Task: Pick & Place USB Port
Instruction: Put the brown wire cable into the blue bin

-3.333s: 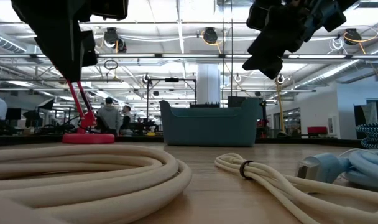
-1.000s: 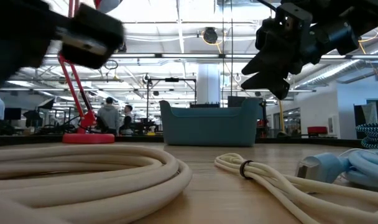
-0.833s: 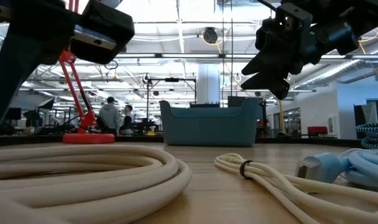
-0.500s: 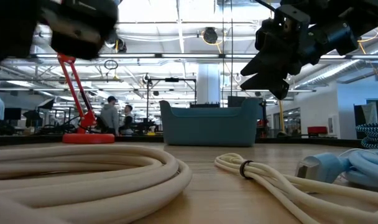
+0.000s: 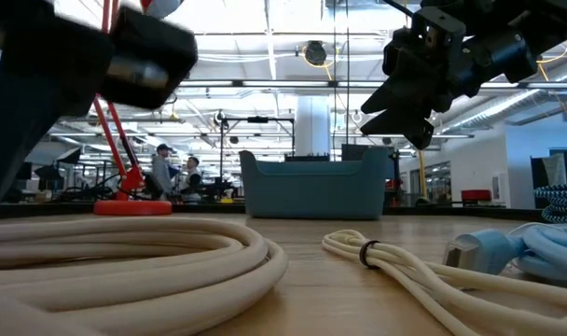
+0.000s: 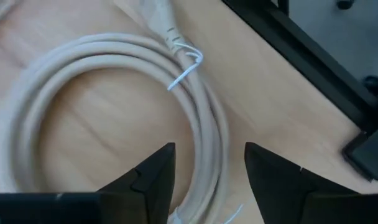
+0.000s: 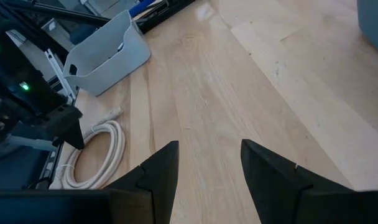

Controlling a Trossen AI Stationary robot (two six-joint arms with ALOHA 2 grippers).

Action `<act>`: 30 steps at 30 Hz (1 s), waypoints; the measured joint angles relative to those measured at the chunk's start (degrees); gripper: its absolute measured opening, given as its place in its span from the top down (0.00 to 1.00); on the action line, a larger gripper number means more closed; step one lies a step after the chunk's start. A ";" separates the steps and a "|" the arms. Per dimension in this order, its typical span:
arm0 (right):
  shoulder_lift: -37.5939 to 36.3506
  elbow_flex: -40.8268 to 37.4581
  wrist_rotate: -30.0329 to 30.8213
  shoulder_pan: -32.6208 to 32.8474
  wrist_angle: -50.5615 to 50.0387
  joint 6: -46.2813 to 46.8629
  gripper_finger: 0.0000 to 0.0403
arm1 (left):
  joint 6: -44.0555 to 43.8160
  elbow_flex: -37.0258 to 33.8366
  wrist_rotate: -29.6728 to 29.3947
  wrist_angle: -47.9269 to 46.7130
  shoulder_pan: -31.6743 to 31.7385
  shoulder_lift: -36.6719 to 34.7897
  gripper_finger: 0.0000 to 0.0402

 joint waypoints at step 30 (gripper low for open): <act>-0.01 0.02 -0.55 0.09 5.88 3.36 0.59 | -20.60 -0.22 -3.59 -0.46 7.04 -2.12 0.88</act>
